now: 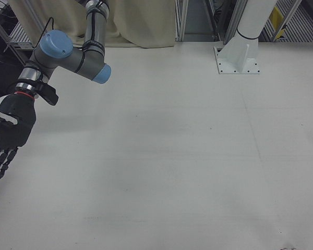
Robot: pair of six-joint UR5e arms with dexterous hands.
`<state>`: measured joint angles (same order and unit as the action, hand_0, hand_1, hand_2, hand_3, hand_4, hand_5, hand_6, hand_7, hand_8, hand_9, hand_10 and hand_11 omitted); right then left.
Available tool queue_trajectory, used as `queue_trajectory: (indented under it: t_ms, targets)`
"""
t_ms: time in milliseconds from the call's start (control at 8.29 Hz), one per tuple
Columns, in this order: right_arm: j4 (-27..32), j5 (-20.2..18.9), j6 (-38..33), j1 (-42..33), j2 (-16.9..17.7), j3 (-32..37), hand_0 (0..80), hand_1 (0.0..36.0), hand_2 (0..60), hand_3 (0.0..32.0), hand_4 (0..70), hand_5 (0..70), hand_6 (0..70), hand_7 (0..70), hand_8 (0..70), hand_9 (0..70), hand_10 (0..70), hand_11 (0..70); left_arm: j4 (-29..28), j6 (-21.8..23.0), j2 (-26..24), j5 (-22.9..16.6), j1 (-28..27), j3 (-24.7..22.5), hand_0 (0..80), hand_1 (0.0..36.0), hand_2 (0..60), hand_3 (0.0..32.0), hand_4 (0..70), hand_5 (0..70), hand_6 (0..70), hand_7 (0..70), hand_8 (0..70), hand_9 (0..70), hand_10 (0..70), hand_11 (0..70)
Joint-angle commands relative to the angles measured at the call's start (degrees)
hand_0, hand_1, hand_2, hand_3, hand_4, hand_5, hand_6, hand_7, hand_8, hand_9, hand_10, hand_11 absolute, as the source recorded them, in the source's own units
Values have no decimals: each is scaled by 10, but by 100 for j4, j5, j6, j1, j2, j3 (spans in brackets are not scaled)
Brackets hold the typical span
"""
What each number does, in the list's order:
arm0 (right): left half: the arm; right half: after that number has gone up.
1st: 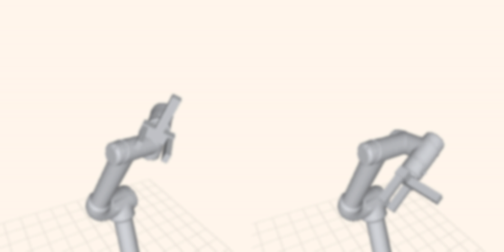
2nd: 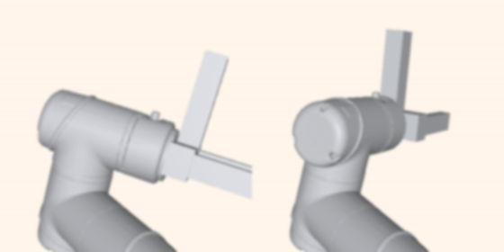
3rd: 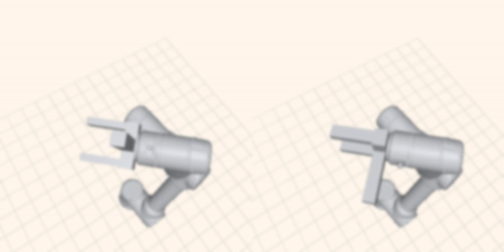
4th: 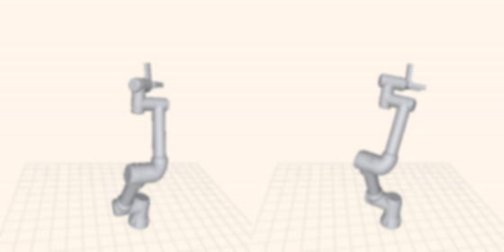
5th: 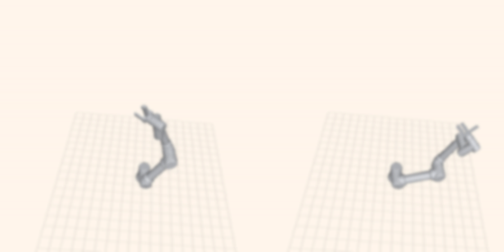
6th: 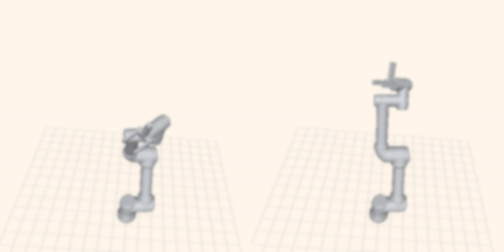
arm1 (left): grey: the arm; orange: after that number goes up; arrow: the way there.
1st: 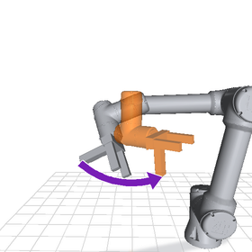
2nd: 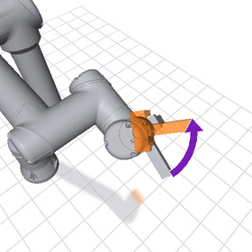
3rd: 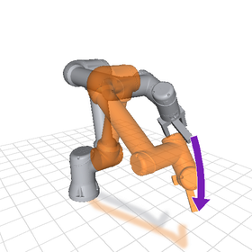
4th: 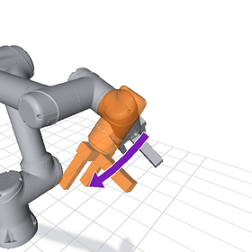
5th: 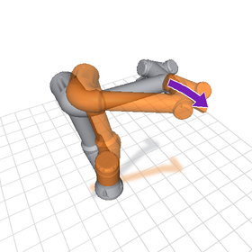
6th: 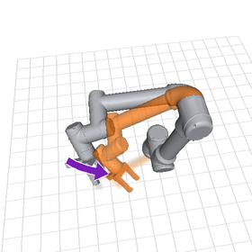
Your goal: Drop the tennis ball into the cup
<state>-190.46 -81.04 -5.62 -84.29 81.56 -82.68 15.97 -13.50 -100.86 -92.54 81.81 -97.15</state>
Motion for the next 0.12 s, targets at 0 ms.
queue_trajectory:
  t_ms: [0]
  targets:
    - [0, 0, 0, 0, 0, 6, 0, 0, 0, 0, 0, 0, 0, 0, 0, 0, 0, 0, -129, -4, 5, -9, 54, -146, 800, 360, 344, 0, 0, 143, 4, 85, 0, 3, 14, 83]
